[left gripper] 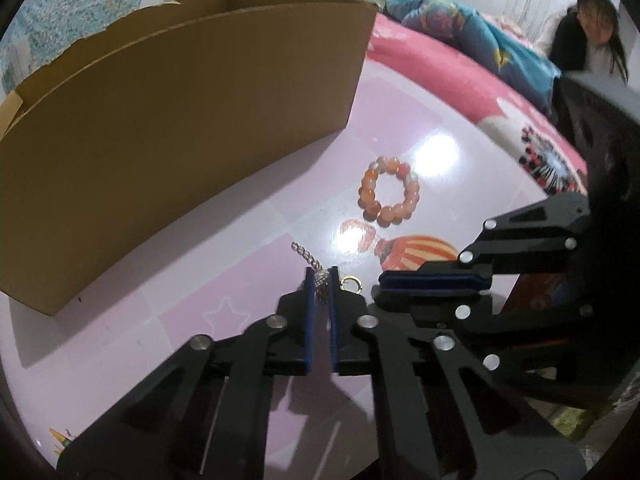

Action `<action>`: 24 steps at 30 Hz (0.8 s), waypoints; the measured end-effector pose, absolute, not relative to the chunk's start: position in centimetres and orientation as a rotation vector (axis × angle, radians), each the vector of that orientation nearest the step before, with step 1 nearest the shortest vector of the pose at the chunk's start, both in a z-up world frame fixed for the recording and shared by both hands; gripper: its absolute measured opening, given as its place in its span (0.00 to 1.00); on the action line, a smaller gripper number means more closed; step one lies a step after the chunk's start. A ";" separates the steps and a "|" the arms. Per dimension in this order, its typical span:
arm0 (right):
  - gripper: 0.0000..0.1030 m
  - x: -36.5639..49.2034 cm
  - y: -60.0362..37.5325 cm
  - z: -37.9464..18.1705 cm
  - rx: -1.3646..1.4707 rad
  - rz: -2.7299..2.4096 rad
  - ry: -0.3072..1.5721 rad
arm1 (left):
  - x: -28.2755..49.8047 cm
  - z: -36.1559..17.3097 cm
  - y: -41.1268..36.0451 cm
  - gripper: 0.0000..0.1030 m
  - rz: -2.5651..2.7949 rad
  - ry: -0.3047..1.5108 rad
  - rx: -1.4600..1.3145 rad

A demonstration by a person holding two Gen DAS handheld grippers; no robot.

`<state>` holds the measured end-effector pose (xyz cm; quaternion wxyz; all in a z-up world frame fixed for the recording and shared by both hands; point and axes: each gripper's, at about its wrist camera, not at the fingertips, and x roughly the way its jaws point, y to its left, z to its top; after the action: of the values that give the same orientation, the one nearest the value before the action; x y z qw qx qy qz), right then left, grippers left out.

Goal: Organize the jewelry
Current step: 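Lower the left gripper onto the gold chain charm while the right gripper moves to the gold ring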

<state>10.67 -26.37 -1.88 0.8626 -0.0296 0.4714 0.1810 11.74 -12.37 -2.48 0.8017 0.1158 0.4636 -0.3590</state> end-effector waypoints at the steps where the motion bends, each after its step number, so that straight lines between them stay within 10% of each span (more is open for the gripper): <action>1: 0.05 10.6 -26.4 -1.9 -0.061 0.380 0.988 | 11.9 -2.6 -12.3 0.00 -0.763 1.003 0.242; 24: 0.07 11.5 -25.9 -2.0 -0.045 0.377 1.004 | 13.5 -1.8 -10.2 0.13 -0.736 0.957 0.203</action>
<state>11.46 -25.86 -2.01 0.8595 -0.0213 0.4780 0.1795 13.51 -10.25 -1.80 0.8184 0.0953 0.4491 -0.3455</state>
